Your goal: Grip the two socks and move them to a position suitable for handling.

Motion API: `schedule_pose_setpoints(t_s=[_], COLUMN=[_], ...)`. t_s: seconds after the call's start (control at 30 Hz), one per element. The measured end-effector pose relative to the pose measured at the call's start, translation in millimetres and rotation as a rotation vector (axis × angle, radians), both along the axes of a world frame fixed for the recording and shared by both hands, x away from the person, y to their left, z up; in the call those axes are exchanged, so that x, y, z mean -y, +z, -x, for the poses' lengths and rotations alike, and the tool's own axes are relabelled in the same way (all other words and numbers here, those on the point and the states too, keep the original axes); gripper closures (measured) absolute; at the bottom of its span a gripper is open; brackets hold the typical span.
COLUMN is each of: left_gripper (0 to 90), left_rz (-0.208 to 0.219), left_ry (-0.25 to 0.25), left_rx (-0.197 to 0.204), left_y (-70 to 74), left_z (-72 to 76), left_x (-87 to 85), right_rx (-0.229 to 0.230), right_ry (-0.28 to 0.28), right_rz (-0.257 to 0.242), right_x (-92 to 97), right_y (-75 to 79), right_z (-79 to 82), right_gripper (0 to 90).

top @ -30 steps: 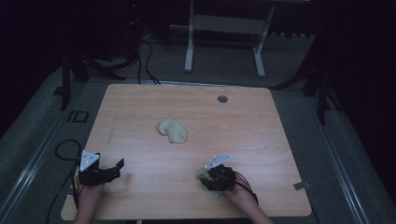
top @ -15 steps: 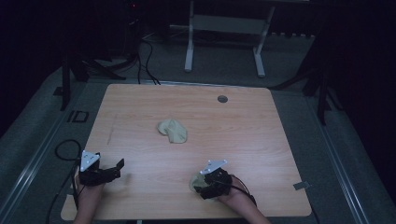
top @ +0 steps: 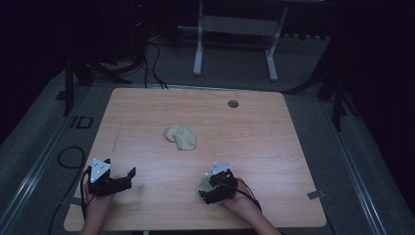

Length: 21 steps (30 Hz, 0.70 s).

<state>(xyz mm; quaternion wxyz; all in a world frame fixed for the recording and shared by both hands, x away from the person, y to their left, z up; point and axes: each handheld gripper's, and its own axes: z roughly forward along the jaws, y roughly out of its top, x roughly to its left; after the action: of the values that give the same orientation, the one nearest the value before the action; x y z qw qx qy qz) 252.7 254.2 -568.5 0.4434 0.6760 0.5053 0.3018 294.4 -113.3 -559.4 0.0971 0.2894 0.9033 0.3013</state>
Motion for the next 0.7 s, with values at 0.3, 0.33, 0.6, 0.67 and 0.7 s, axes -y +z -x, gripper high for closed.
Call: schedule_pose_setpoints(t_s=[0.3, 0.33, 0.6, 0.67, 0.7], left_gripper=[4.1, 4.1, 43.7, 57.0, 63.1], left_rz=[0.087, 0.085, 0.017, 0.01, 0.004], left_ry=[-0.187, -0.215, -0.484, -0.566, -0.593], left_rx=[-0.03, -0.043, -0.062, -0.084, -0.093], left_y=[13.6, 16.4, 25.3, 25.1, 24.7], left_z=[4.7, 5.1, 9.8, 8.7, 7.7], left_x=[44.2, 50.9, 109.0, 122.3, 128.6], right_rx=[-0.007, -0.002, 0.027, 0.039, 0.039], right_ry=[-0.023, -0.022, 0.029, 0.058, 0.068], right_rz=[-0.045, -0.054, -0.07, -0.05, -0.045], right_x=[1.6, 2.7, 9.4, 10.0, 9.8], right_y=[11.2, 14.8, 31.2, 30.5, 29.7], right_z=[0.5, 2.0, 23.6, 29.5, 32.2], right_gripper=[20.7, 20.6, 46.1, 54.4, 58.3])
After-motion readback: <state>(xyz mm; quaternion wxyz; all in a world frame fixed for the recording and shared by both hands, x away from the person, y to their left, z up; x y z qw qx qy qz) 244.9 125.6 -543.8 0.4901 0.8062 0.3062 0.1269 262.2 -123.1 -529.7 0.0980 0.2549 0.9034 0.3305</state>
